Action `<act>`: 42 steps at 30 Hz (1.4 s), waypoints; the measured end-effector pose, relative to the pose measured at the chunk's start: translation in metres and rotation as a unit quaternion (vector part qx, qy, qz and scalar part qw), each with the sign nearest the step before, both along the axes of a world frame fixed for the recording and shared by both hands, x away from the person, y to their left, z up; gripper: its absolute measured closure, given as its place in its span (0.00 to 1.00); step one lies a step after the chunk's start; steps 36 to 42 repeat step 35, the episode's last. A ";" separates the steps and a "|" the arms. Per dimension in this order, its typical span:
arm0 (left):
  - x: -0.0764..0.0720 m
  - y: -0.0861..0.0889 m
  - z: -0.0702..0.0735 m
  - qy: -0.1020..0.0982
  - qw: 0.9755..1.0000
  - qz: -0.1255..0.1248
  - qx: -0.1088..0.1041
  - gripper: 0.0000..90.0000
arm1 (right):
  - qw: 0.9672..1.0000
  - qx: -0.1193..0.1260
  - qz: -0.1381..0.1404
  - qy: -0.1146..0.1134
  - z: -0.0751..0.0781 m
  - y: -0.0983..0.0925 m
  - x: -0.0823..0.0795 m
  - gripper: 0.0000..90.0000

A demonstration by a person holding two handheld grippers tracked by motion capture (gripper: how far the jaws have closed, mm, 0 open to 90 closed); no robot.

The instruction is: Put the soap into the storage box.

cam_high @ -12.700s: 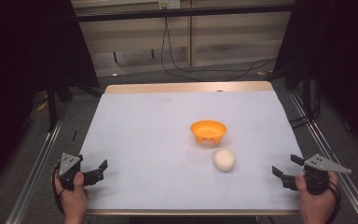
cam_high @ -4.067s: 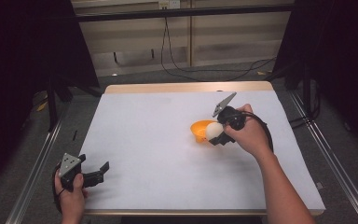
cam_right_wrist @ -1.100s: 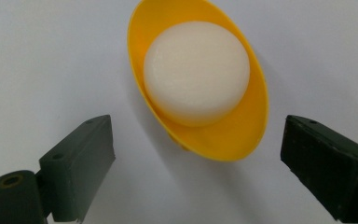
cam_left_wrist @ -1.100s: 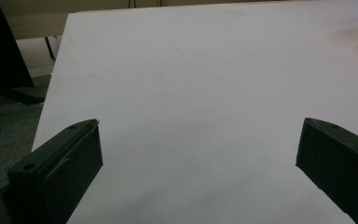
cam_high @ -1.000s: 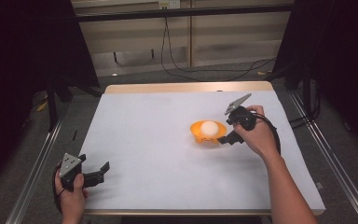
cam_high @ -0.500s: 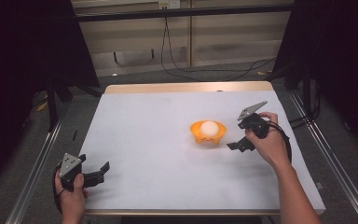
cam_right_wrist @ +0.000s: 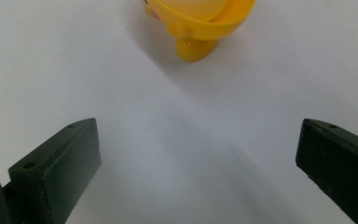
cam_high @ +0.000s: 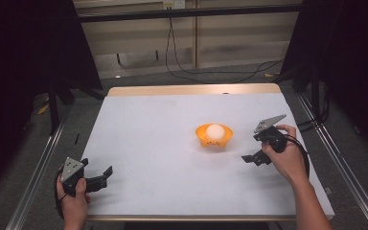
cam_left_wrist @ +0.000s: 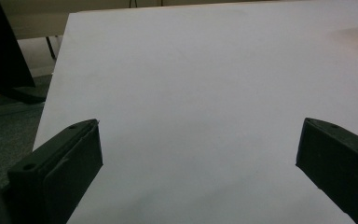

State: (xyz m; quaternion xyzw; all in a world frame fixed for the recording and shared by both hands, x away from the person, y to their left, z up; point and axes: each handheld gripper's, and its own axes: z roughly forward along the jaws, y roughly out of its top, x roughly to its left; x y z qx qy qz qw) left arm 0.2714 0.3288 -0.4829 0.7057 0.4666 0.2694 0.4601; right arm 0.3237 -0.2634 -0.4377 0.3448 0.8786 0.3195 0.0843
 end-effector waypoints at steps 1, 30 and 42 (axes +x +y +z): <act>0.000 0.000 0.000 0.000 1.000 0.000 0.000 0.00 | 1.000 0.001 -0.002 0.000 -0.001 -0.002 -0.002 0.00; 0.000 0.000 0.000 -0.001 1.000 0.004 0.003 0.00 | 0.996 0.059 -0.072 -0.021 -0.037 -0.056 -0.086 0.00; 0.000 0.000 0.000 0.001 1.000 0.006 0.000 0.00 | 0.987 0.105 -0.115 -0.051 -0.042 -0.070 -0.101 0.00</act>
